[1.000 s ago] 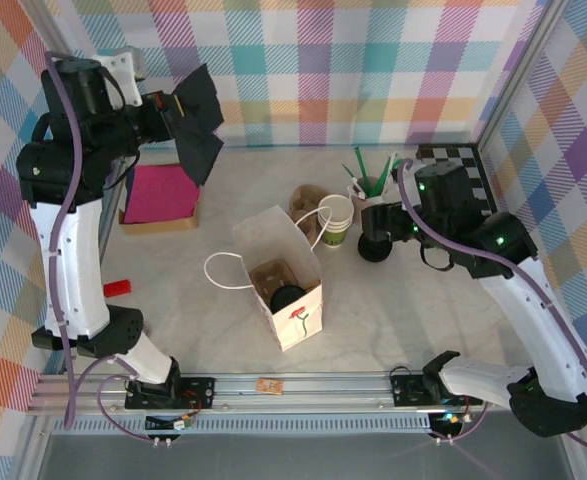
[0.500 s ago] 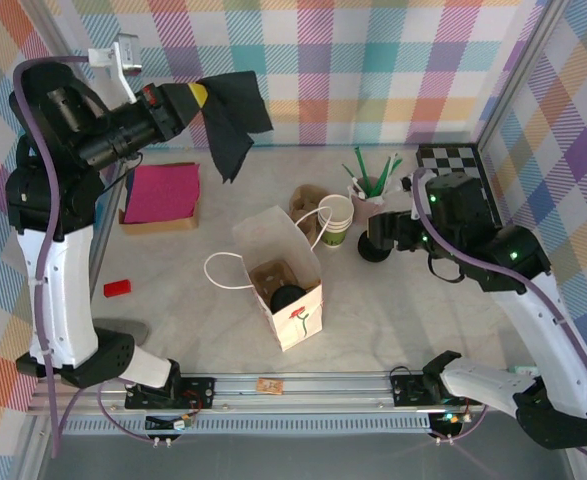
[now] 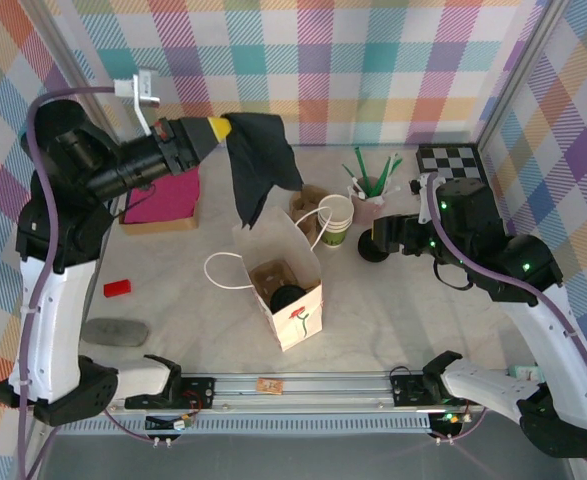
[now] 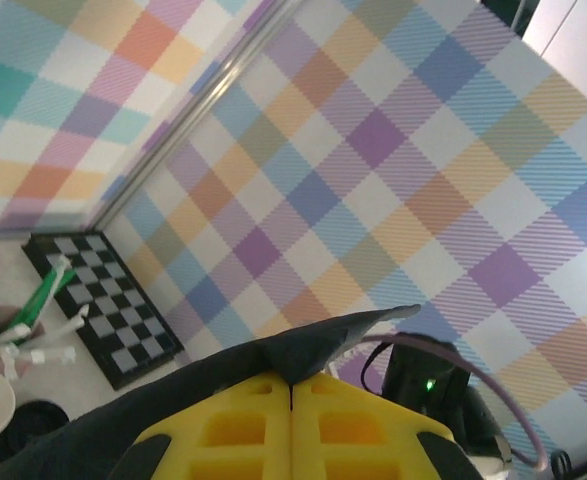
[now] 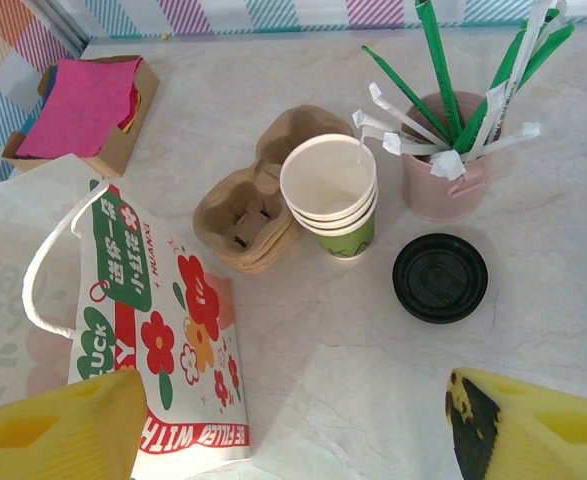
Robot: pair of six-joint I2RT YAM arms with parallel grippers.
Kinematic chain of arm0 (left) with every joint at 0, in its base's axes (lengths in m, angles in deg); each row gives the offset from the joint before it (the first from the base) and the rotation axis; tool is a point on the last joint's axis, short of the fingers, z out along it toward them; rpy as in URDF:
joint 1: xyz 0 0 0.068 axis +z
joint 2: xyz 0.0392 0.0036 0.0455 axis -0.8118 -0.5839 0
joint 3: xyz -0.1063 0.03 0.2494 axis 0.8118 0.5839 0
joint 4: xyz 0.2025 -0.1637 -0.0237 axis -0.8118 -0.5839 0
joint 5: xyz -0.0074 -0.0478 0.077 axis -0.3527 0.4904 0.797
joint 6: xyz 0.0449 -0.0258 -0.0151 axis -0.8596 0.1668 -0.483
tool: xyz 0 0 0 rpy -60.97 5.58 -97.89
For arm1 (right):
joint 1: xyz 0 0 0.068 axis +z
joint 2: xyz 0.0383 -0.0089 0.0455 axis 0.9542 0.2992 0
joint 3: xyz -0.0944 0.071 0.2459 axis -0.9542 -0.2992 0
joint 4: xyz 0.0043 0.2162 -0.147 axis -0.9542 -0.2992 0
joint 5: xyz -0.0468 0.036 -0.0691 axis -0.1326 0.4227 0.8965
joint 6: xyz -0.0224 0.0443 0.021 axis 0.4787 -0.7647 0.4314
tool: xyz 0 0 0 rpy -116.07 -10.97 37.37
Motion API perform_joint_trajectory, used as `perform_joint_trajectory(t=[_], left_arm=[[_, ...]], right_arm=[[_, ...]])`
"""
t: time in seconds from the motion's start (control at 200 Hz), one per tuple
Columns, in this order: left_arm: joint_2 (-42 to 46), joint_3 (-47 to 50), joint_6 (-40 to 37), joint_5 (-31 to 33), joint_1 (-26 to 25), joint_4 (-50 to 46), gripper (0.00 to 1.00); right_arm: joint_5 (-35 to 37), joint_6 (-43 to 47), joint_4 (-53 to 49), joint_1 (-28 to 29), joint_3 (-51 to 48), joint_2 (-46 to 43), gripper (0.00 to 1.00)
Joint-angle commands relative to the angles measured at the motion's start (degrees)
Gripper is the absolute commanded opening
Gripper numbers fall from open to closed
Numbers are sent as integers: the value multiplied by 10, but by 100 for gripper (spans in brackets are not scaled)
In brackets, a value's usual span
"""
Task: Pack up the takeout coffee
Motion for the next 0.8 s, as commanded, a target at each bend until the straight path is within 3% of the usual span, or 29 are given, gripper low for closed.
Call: perform_joint_trajectory(t=[0.0,0.35,0.795], left_arm=[[29,59,8,12,-20,21,0],[102,215,4,63,-55,22,0],[105,293,-31,93,-55,-9,0]], right_arm=[[-6,-10,1,-4,2,-7,78],[-16,-16,7,-4,-4,-7,78],[-18,-17,12,-4,-5,0,77]])
